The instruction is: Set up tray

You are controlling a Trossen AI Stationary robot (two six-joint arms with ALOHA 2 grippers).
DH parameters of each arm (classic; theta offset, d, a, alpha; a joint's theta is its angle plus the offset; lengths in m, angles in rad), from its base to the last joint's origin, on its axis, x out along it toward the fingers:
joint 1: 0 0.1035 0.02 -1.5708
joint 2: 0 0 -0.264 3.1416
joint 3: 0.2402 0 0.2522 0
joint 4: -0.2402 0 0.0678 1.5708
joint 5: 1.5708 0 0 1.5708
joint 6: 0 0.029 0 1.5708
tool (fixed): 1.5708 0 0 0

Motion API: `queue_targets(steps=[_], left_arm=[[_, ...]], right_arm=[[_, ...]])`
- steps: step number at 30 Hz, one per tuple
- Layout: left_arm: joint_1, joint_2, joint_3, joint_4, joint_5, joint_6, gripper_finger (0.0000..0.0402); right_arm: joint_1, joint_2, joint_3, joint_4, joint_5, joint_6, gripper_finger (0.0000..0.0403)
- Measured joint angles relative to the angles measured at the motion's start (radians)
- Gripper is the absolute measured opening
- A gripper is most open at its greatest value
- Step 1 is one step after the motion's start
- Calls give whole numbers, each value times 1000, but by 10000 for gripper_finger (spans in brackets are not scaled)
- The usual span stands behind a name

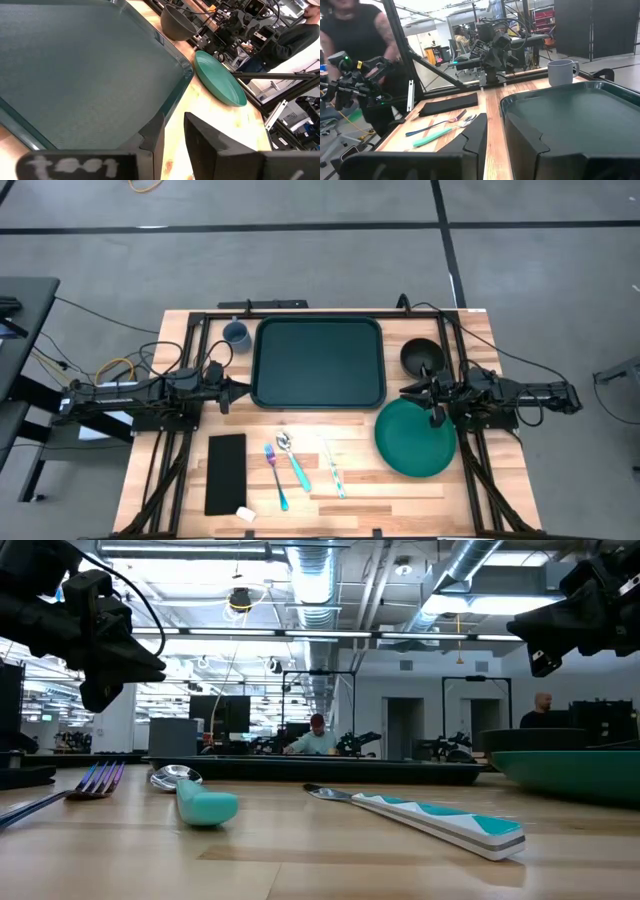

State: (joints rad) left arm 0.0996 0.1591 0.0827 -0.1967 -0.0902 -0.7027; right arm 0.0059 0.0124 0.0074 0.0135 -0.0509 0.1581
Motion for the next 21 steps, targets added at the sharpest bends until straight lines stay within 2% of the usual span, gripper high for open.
queue_targets(steps=[18,21], left_arm=[[0,0,0,3,-1,0,61],[0,0,-5,45,-78,-1,61]], right_arm=[[0,0,0,0,0,0,64],[0,0,0,0,0,0,64]])
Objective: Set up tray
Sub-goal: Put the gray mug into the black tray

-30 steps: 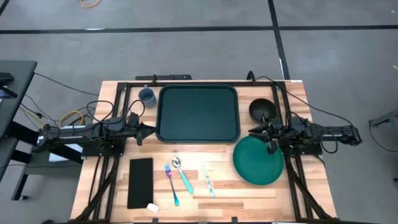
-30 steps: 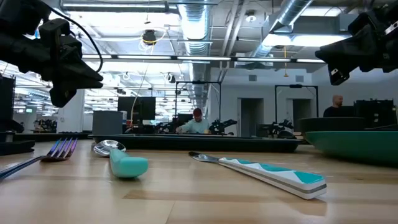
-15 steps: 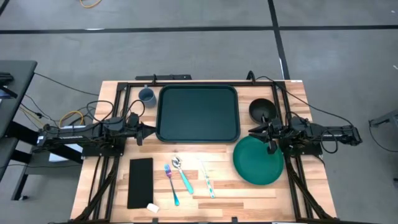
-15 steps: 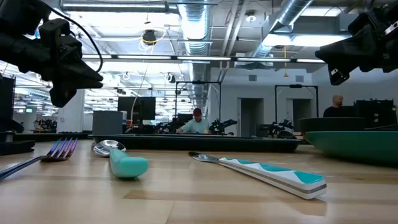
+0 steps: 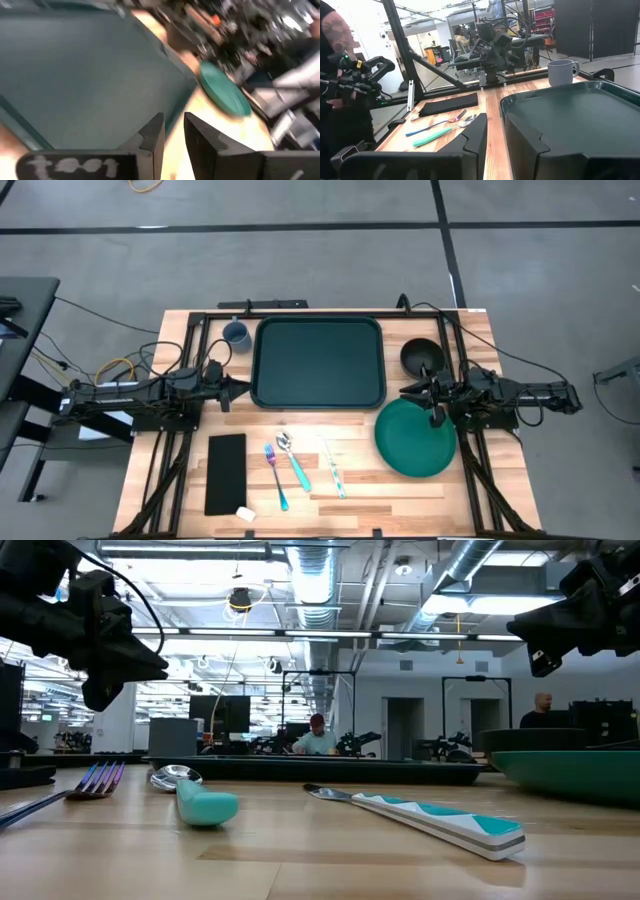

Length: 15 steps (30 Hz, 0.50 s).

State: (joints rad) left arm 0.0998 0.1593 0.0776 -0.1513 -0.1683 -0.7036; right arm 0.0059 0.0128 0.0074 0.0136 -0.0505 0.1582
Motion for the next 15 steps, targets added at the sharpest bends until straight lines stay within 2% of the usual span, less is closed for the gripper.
queue_targets(steps=[2,15], left_arm=[[0,0,-1,17,-32,-25,61],[0,-7,1,34,-55,-175,61]], right_arm=[[0,0,0,0,0,0,64],[0,0,0,0,0,0,64]])
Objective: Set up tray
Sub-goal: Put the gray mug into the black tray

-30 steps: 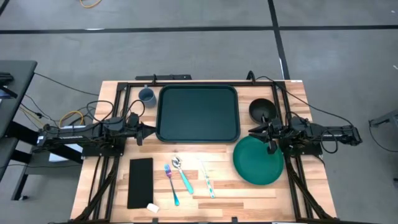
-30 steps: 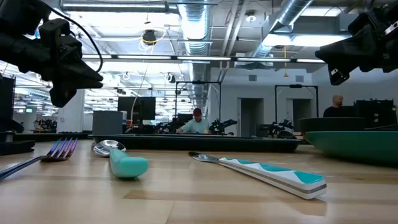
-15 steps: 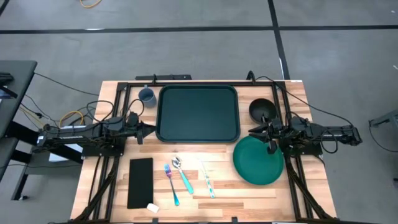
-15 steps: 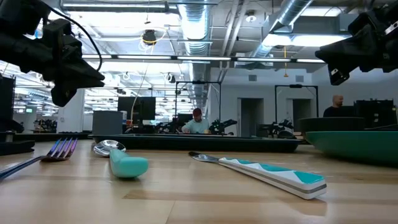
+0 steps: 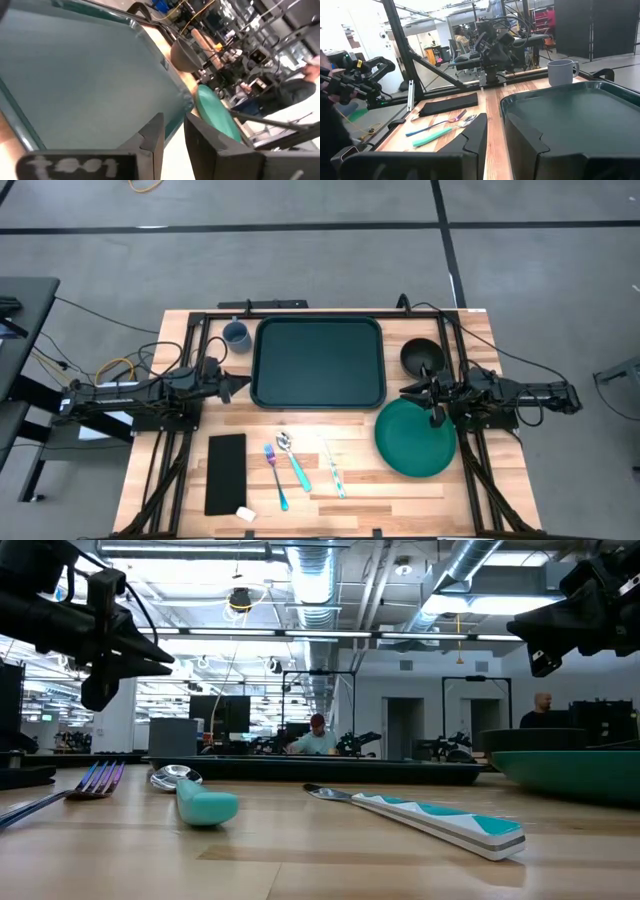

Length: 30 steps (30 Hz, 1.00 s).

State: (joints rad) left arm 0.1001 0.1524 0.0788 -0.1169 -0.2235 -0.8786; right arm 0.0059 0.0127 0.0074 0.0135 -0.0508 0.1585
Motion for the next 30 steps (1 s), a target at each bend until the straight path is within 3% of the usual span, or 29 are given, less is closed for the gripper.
queue_targets(steps=[8,14,17,21,26,30], left_arm=[[0,0,2,0,-141,-129,61],[0,0,2,-28,-192,-191,61],[2,0,2,4,-226,-153,61],[12,26,71,27,-152,13,61],[45,174,298,-296,-126,190,61],[93,378,499,-560,-191,330,61]], right_arm=[[0,0,0,0,0,0,64],[0,0,0,0,0,0,64],[0,0,0,0,0,0,64],[0,0,0,0,0,0,64],[0,0,0,0,0,0,64],[0,0,0,0,0,0,64]])
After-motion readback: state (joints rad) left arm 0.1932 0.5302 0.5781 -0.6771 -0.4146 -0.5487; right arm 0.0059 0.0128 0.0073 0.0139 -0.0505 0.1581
